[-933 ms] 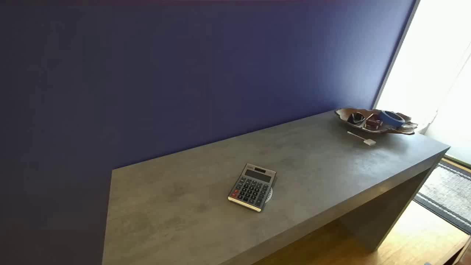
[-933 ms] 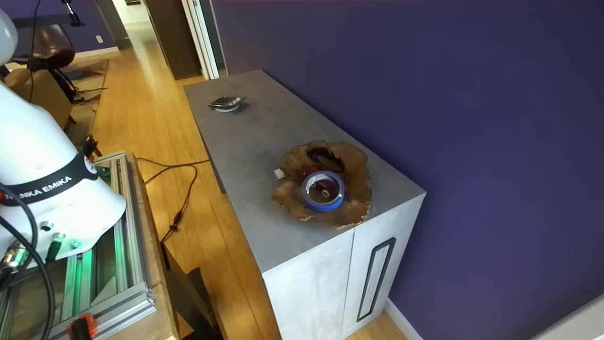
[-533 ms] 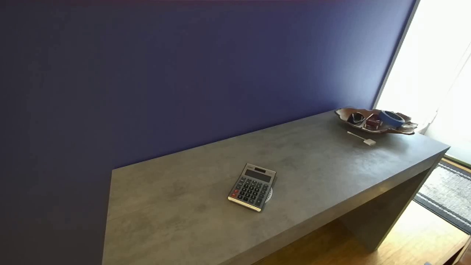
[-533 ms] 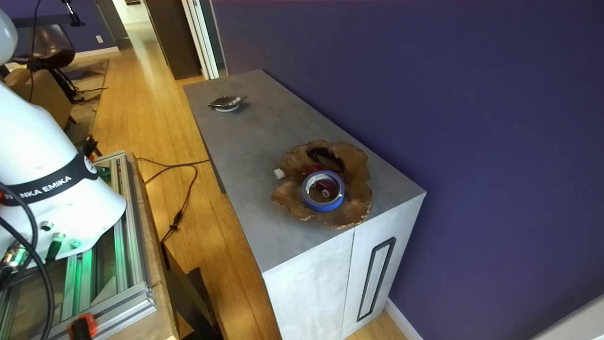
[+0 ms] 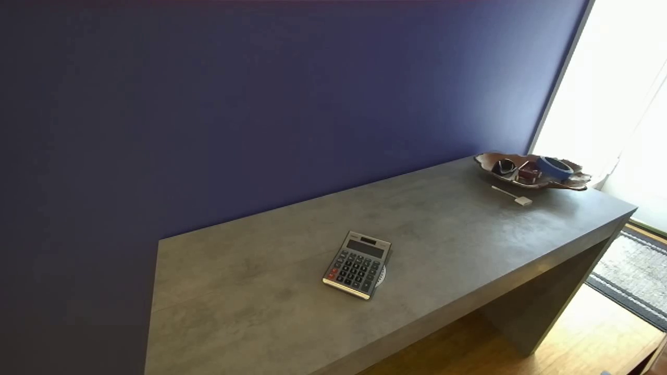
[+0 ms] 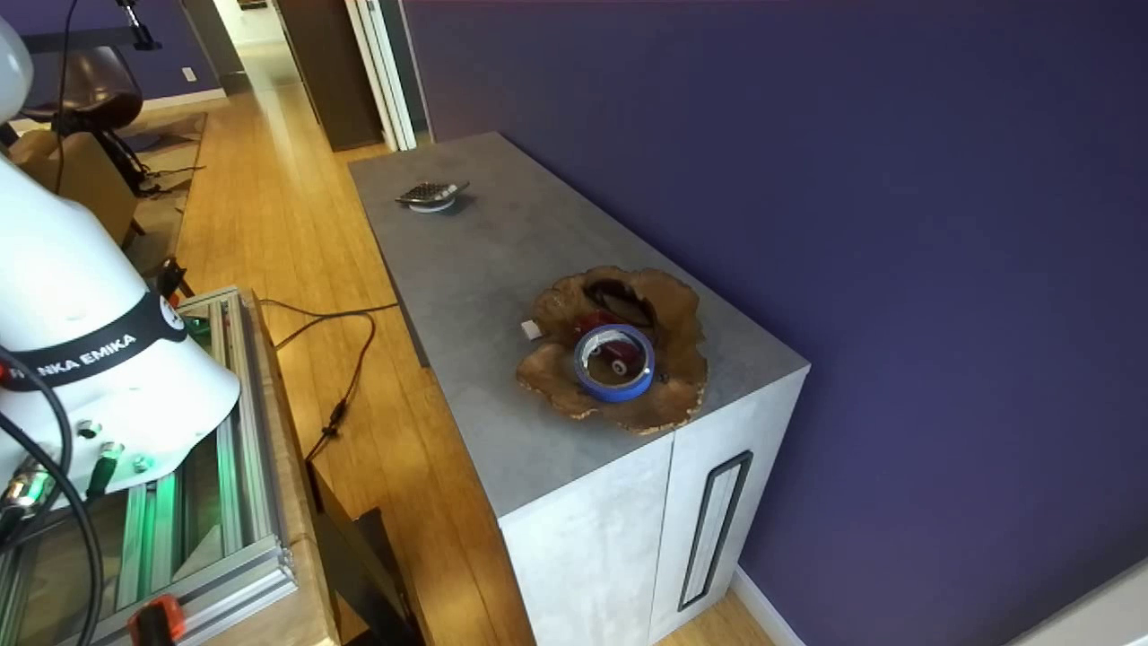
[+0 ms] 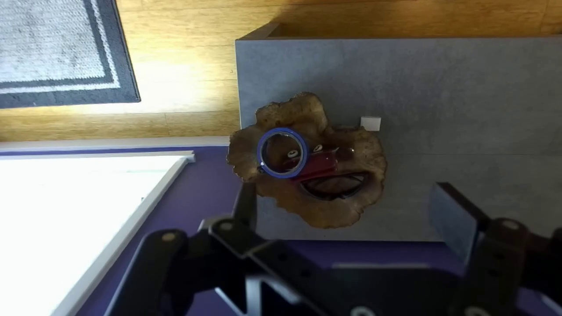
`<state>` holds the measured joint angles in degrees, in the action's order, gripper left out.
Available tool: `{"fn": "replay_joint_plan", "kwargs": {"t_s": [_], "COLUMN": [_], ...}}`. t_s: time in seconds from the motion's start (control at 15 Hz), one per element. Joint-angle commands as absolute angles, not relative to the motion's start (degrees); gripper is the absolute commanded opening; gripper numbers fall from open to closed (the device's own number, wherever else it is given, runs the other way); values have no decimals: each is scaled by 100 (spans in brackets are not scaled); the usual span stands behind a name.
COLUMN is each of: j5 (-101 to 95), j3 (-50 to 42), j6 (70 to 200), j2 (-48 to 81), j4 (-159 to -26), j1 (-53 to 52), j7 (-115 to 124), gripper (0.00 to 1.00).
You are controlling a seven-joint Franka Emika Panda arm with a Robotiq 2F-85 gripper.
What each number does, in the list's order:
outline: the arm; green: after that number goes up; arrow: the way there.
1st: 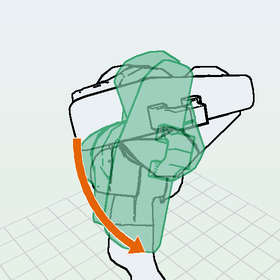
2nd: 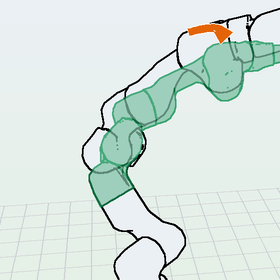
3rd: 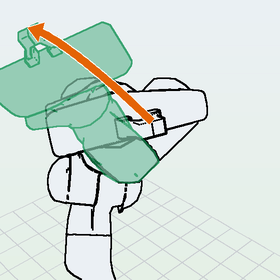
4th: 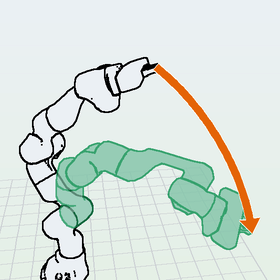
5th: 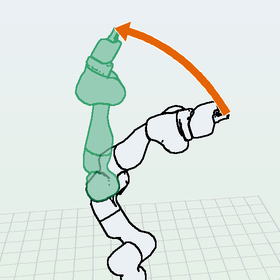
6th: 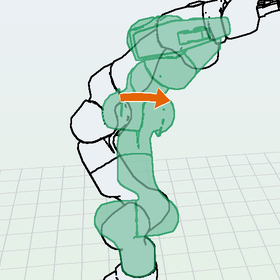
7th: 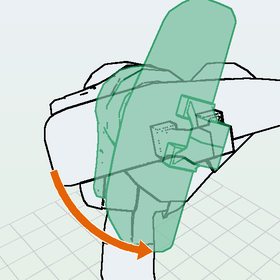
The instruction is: Pick up the blue masking tape and put it on the table next to the calculator
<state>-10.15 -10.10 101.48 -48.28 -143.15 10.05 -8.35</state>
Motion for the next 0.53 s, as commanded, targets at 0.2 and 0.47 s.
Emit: {"fn": "replay_joint_plan", "kwargs": {"t_s": [0.2,0.47], "j5": [-448,-643], "j3": [-312,-122], "j6": [11849,13142], "j2": [-4184,-2811], "j4": [-15527,-15878], "j1": [516,340], "j7": [346,196], "gripper": [100,100]}}
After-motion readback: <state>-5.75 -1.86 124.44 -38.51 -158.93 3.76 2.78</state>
